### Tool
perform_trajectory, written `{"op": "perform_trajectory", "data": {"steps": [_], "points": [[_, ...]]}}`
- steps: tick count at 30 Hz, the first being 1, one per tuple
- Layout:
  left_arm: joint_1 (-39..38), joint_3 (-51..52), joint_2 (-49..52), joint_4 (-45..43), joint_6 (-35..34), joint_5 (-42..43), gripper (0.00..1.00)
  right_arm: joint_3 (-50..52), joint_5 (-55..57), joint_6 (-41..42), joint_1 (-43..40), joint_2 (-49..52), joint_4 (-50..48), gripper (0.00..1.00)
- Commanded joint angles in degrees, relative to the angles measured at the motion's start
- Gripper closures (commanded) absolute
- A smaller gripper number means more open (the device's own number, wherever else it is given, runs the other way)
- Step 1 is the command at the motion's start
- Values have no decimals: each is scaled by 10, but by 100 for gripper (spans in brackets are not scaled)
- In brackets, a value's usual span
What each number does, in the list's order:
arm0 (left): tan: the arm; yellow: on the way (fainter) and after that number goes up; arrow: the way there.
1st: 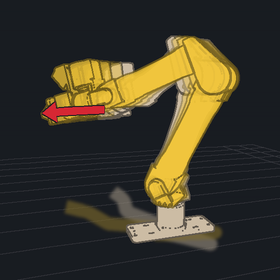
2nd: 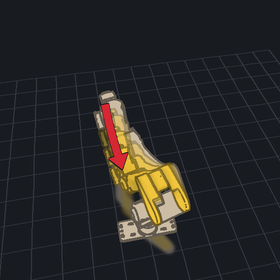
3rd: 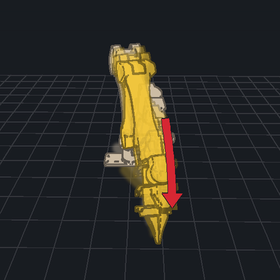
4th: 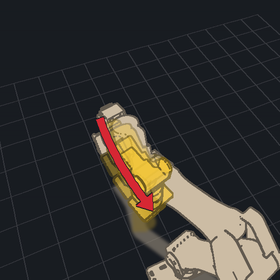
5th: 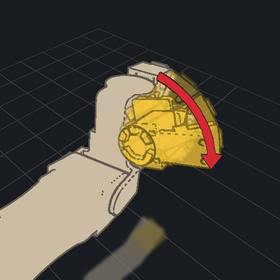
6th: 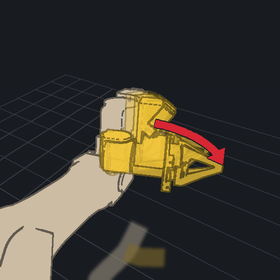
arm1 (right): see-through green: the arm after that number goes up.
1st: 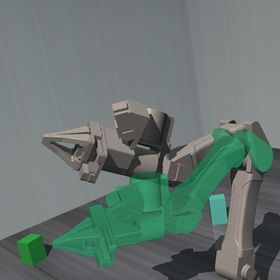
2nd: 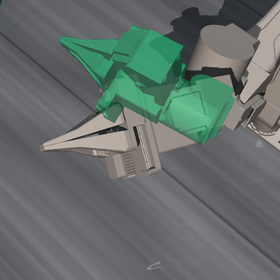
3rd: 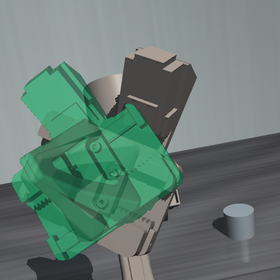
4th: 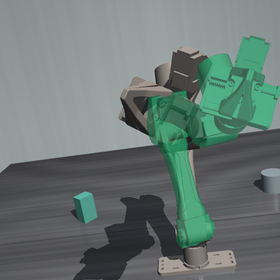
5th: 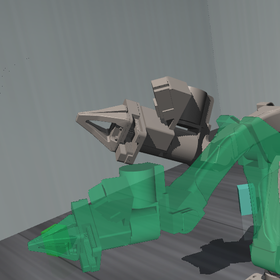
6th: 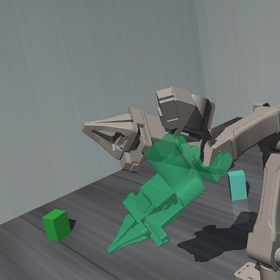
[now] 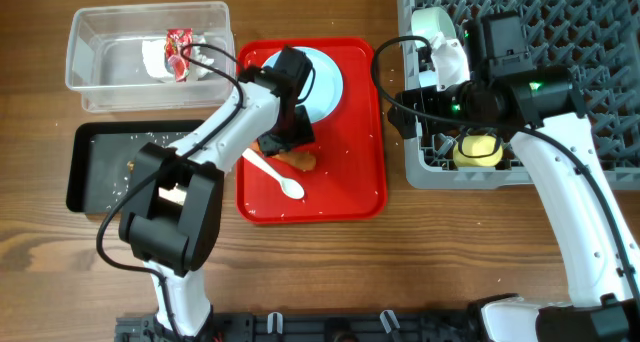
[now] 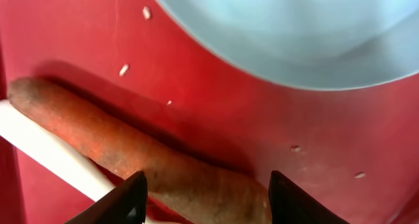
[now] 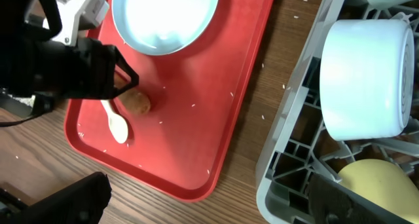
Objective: Sort waste into correct bins and load items into the dishwasher rack
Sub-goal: 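Grasp the carrot on the red tray with the left gripper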
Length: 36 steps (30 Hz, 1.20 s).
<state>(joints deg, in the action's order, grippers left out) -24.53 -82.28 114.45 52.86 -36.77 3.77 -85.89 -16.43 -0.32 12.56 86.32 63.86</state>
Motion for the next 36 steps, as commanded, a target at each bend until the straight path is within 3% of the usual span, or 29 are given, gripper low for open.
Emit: {"op": "perform_trajectory", "data": {"steps": [1, 9, 21, 26, 36], "points": [[3, 29, -1, -19, -13, 9, 42, -10, 6, -10, -3, 5, -1, 0], [3, 56, -1, -7, -12, 9, 51, -10, 6, -10, -3, 5, 0, 0], [3, 56, -1, 5, -10, 2, 40, -10, 6, -10, -3, 5, 2, 0], [3, 56, -1, -49, -10, -14, 54, -10, 6, -10, -3, 5, 5, 0], [3, 56, 26, -45, -10, -24, 63, -10, 6, -10, -3, 5, 5, 0]]}}
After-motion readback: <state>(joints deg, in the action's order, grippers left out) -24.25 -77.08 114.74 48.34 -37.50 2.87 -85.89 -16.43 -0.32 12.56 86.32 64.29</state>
